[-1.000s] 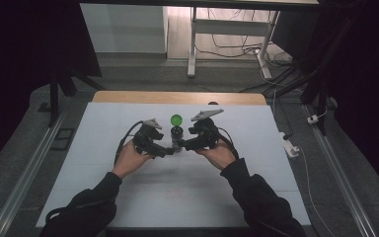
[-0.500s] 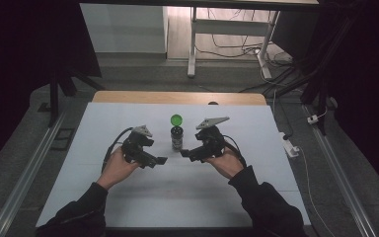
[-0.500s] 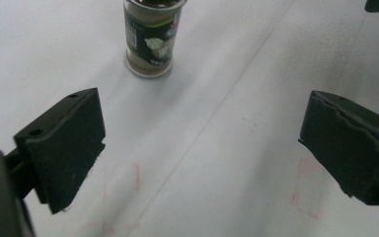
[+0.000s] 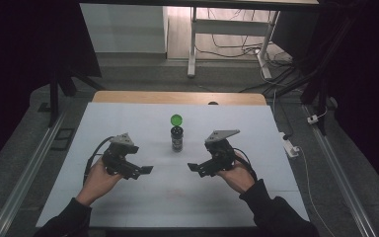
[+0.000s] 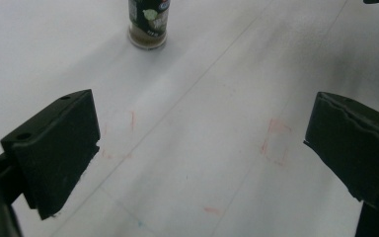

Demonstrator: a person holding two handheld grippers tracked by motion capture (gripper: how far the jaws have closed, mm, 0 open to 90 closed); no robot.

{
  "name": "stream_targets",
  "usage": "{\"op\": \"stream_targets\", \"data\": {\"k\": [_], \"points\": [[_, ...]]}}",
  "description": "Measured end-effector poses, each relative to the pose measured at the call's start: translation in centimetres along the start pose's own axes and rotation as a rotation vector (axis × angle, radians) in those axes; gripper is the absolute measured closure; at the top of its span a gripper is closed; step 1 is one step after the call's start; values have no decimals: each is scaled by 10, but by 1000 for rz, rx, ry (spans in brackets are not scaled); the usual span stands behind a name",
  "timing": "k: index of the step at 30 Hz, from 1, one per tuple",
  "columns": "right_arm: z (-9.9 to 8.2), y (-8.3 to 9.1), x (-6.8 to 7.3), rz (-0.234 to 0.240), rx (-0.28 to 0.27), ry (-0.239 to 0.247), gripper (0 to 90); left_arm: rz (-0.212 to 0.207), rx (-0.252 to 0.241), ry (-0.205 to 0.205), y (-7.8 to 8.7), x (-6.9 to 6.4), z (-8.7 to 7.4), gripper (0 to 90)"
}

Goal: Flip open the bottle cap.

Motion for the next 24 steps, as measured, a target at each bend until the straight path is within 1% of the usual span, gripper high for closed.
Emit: {"op": "stream_targets", "data": {"k": [3,5,9,13,21,24], "points": [[-9,9,0,-7,0,-8,0,9,-17,13,10,-2,-8,9],[-15,17,0,-15,-9,-15,0,16,-28,23,16,-3,-14,8],[-28,35,-2,-36,-27,-38,0,37,-44,41,29,-6,-27,7],[-40,51,-5,-52,-39,-68,0,54,-70,69,44,-10,-41,3],[-72,81,-10,-118,-39,-120,0,96,-128,134,73,-12,-70,0],[-84,91,-12,-166,-33,-138,0,104,-142,157,82,-12,-83,0]]}}
Point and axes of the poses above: each handheld gripper's, and its own axes: y roughly backward along the jaws, z roughly out of its top, x roughly to its left, the point moved 2 cm from there along -y, roughly forward along the jaws
